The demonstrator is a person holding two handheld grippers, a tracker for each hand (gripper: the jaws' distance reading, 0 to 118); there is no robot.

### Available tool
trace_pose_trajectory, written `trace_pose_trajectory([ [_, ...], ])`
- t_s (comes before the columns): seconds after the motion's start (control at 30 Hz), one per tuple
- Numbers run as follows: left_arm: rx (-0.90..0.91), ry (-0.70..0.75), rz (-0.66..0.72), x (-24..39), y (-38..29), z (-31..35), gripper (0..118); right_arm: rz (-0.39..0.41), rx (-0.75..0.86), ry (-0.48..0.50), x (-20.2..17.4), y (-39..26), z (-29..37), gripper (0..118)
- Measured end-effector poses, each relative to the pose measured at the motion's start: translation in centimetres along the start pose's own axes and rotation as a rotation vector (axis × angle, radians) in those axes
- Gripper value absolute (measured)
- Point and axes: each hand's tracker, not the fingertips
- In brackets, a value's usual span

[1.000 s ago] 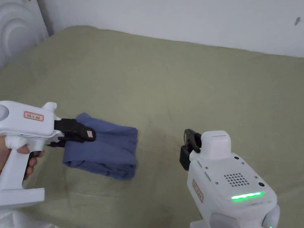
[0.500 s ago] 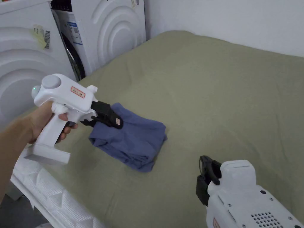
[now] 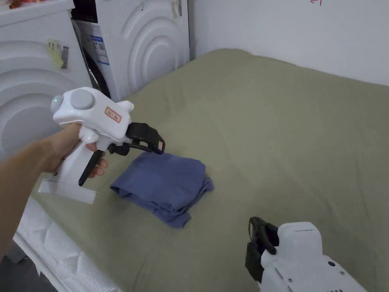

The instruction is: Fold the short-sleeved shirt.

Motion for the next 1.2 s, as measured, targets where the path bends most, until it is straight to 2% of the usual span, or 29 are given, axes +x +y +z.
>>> trace_pose_trajectory([
  [0.07, 0.082, -0.003, -0.037, 1.1, -0.9, 1.8, 113, -0.014, 0.007, -0.006, 0.5, 0.7, 1.6, 0],
  [0.1, 0.106, -0.003, -0.048, 1.7, -1.3, 2.4, 107, -0.014, 0.012, -0.008, 0.8, 1.1, 2.4, 0],
  [0.13, 0.140, 0.002, -0.040, 7.0, -5.0, 4.0, 89, -0.017, 0.028, -0.013, 1.2, 1.6, 3.6, 0],
  [0.17, 0.200, -0.045, -0.017, 8.5, -6.0, 4.8, 34, -0.028, 0.044, -0.028, 1.8, 2.1, 5.0, 0],
  [0.2, 0.194, -0.083, -0.018, 10.1, -6.9, 5.1, 0, -0.040, 0.052, -0.041, 2.3, 2.6, 6.1, 0],
  [0.27, 0.296, 0.013, -0.122, 14.9, -9.6, 5.1, 0, -0.051, 0.088, -0.078, 3.6, 3.7, 9.3, 0],
  [0.33, 0.287, -0.043, -0.184, 20.0, -12.4, 5.2, 0, -0.042, 0.102, -0.105, 5.1, 4.6, 12.9, 0],
  [0.43, 0.382, -0.115, -0.216, 31.0, -18.7, 6.0, 0, 0.011, 0.123, -0.223, 7.5, 5.4, 18.9, 0],
  [0.5, 0.487, -0.065, -0.245, 36.9, -21.8, 6.0, 0, 0.000, 0.134, -0.279, 9.5, 5.5, 23.2, 0],
  [0.53, 0.551, 0.005, -0.304, 40.2, -23.6, 5.8, 0, 0.009, 0.129, -0.333, 10.5, 5.5, 25.2, 0],
  [0.57, 0.584, 0.005, -0.326, 43.1, -25.4, 5.6, 0, 0.022, 0.132, -0.392, 11.4, 5.4, 27.4, 0],
  [0.63, 0.576, -0.084, -0.352, 47.0, -27.8, 4.8, 0, 0.040, 0.154, -0.475, 13.2, 5.0, 31.4, 0],
  [0.7, 0.648, -0.042, -0.458, 51.1, -30.1, 4.6, 0, 0.065, 0.173, -0.581, 14.7, 4.5, 34.8, 0],
  [0.77, 0.728, -0.026, -0.487, 54.5, -32.4, 4.6, 0, 0.054, 0.186, -0.655, 16.2, 3.9, 37.6, 0],
  [0.9, 0.892, 0.022, -0.528, 58.0, -35.4, 5.7, 0, -0.005, 0.234, -0.764, 18.4, 3.1, 41.1, 0],
  [1.07, 0.857, -0.005, -0.553, 59.0, -35.3, 6.8, 0, -0.051, 0.289, -0.829, 19.5, 3.0, 42.8, 0],
  [1.2, 0.843, 0.023, -0.566, 58.4, -35.3, 7.1, 0, -0.057, 0.291, -0.828, 19.7, 3.5, 42.9, 0],
])
